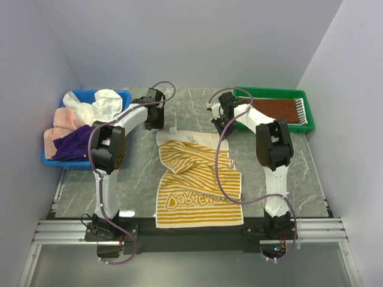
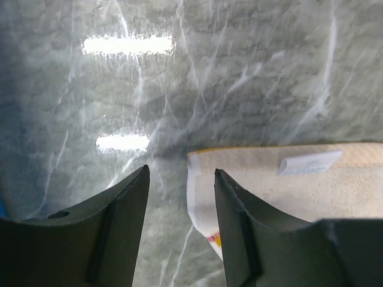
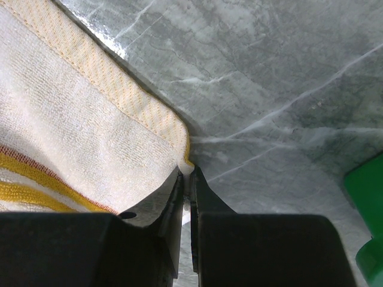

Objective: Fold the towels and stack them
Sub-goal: Flatten out the crumpled towel

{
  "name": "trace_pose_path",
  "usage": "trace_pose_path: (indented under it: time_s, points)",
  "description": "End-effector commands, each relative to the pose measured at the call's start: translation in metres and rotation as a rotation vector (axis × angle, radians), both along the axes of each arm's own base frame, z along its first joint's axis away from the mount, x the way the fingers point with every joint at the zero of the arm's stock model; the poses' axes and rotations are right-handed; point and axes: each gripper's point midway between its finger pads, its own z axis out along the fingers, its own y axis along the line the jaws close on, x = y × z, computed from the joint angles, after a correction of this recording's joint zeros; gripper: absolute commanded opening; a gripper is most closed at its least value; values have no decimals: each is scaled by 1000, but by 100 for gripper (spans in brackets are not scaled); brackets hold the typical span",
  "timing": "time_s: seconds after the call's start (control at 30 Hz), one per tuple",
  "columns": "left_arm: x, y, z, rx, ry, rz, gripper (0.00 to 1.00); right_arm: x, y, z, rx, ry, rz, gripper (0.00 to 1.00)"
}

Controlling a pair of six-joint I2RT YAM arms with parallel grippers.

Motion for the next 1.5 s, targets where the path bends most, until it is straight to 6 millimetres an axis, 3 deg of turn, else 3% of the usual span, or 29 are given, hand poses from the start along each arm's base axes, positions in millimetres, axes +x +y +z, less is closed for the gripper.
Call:
trace_pose_path:
  time_s: [0.0, 0.3, 0.57, 0.7, 0.83, 0.93, 1.17, 1.33, 1.47]
  points:
    - [2, 2, -4, 26, 20, -25, 53, -8, -1, 2, 4, 15, 5, 5]
    - [-2, -5, -29, 16, 75, -34, 51, -9, -2, 2, -2, 14, 5, 4]
    - [-25, -19, -67, 23, 177, -26, 49, -8, -3, 1, -9, 16, 0, 4]
    - [-36, -22, -81, 13, 231, -13, 35, -8, -3, 1, -8, 13, 3, 4]
    - [-44, -19, -90, 26, 269, -1, 10, -8, -2, 1, -6, 12, 7, 3]
    - [-43, -18, -90, 34, 268, -3, 1, -7, -3, 1, -8, 11, 5, 1]
    - [-24, -10, -62, 52, 178, 28, 1, -6, -6, 4, -23, -2, -1, 0]
    - [-12, 3, -15, 38, 63, 112, 1, 4, -7, 16, -26, -67, -23, 0]
    - [10, 10, 26, -12, -42, 127, 1, 26, -10, 42, -31, -180, -61, 0]
